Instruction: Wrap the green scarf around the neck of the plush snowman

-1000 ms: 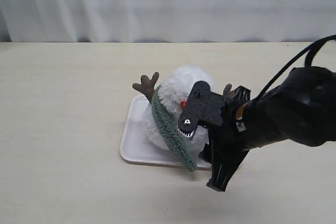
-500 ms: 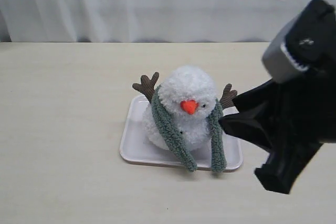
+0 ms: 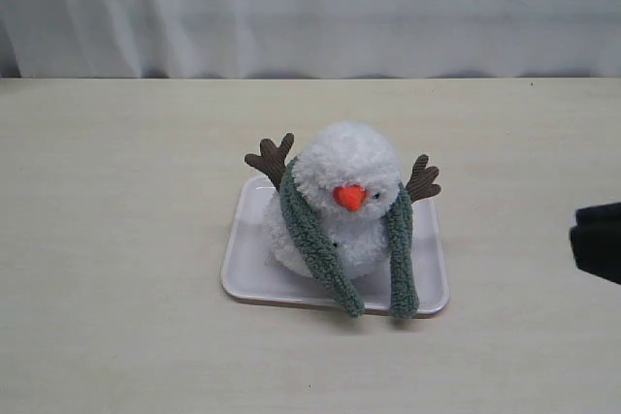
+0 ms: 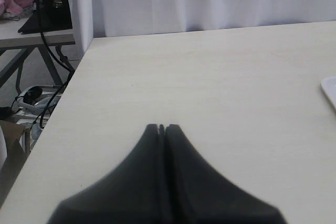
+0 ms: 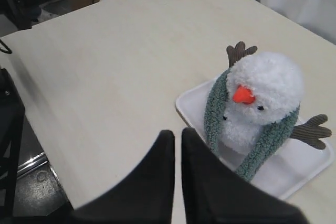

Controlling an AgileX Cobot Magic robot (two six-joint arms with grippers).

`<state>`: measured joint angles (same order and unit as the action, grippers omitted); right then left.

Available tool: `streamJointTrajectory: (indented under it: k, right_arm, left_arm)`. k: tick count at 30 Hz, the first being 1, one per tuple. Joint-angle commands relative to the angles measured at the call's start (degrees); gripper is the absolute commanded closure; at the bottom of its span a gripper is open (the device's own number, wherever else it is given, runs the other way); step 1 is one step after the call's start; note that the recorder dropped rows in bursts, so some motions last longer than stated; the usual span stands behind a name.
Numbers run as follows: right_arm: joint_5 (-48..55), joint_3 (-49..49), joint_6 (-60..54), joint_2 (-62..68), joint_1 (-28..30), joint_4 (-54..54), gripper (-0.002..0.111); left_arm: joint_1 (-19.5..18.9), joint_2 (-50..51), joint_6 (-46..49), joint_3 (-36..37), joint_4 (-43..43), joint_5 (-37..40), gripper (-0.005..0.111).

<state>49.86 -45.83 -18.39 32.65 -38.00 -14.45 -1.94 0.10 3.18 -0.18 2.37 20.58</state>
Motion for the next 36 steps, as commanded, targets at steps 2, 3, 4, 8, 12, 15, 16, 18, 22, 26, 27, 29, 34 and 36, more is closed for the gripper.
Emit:
streamJointTrajectory:
  k: [2,3,4,8,12,15,16,18,22,26,27,29,34,36]
  right_arm:
    - [2.34,-0.16,0.38,-6.08,-0.08,-0.10,0.104]
    - [2.34,-0.16,0.38,-6.76,-0.08,-0.10,0.104]
    - [2.34,-0.16,0.38,-7.78,-0.08,-0.10,0.104]
    - [2.34,-0.16,0.38,-12.01,-0.08,-0.10,0.104]
    - [2.34,-0.16,0.38,-19.15,0.03,-0.10,0.104]
    - [2.34,-0.16,0.38,-24.99,2.93,-0.10,0.104]
    - [2.34,-0.16,0.38,-26.12,3.69,-0.10,0.104]
    - [2.34,-0.16,0.38,-28.80,5.79,-0.10,0.104]
    - [2.34,-0.16,0.38,-32.65,9.30,-0.10,0.104]
    - [2.87,-0.80,1.71,-32.65,11.69,0.13,0.104]
    - [1.83,-0.80,1.71,-32.65,12.53,-0.23,0.104]
    - [1.64,-0.80,1.71,-32.65,14.17,-0.25,0.104]
    - [1.40,-0.80,1.71,-32.65,20.04,-0.25,0.104]
    - [1.40,-0.80,1.71,-32.65,22.81,-0.25,0.104]
  left_arm:
    - [-0.07,-0.10,-0.18,0.18,-0.11,-0.77,0.107]
    - [-0.07,-0.10,-0.18,0.18,-0.11,-0.77,0.107]
    - [-0.07,-0.10,-0.18,0.18,-0.11,-0.77,0.107]
    - [-0.07,-0.10,-0.18,0.18,-0.11,-0.77,0.107]
    - [-0.07,-0.10,-0.18,0.18,-0.11,-0.77,0.107]
    - [-0.07,-0.10,-0.18,0.18,-0.11,-0.77,0.107]
    - [-0.07,-0.10,-0.18,0.18,-0.11,-0.77,0.107]
    - [-0.07,-0.10,-0.18,0.18,-0.11,-0.77,0.107]
    - [-0.07,-0.10,-0.18,0.18,-0.11,-0.77,0.107]
    - [-0.07,-0.10,-0.18,0.18,-0.11,-0.77,0.107]
    - [-0.07,-0.10,-0.18,0.18,-0.11,-0.77,0.107]
    - [-0.07,-0.10,-0.18,0.18,-0.11,-0.77,0.107]
    - [-0.07,-0.10,-0.18,0.18,-0.11,-0.77,0.107]
    - [-0.07,-0.10,-0.18,0.18,-0.11,-0.77,0.107]
